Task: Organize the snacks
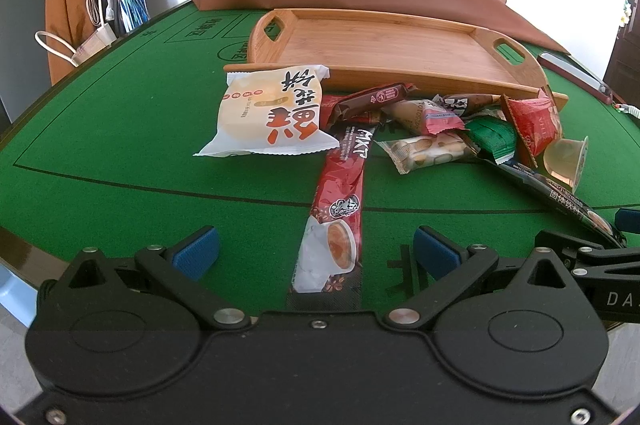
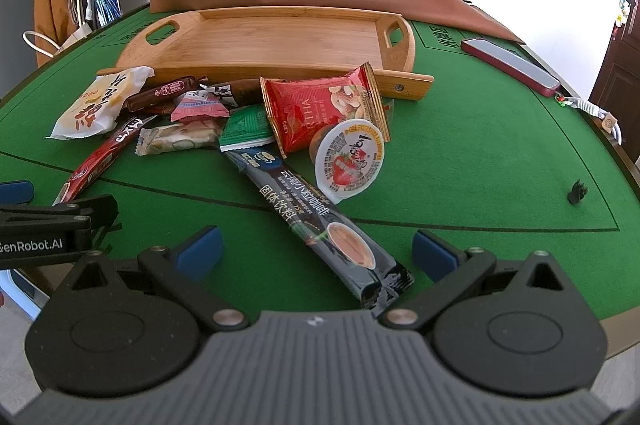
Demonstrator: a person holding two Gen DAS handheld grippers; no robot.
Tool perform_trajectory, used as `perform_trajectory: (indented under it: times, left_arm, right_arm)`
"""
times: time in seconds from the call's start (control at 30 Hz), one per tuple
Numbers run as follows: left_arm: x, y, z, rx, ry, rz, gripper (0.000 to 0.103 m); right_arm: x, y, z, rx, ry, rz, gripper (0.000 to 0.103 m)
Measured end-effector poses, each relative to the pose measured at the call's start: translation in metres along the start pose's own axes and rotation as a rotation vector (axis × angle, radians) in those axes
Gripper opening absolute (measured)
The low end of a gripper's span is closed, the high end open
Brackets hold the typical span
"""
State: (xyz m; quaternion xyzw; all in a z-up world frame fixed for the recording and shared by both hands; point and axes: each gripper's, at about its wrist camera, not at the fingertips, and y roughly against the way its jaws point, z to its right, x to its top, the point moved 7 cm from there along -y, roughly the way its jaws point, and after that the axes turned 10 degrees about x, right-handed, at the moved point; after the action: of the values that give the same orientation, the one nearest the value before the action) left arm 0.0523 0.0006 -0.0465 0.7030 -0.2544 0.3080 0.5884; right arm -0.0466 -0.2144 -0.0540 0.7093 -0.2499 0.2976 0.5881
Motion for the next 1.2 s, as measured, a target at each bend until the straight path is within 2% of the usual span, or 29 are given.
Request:
perform_trajectory:
  times: [1.2]
  left_arm:
    - [0.0009,-0.0023,0.0011,-0.007,-0.011,-0.005,0.103]
  right_arm:
    - [0.0012,0.0008,0.0006,0.011,0.015,0.004,0.103]
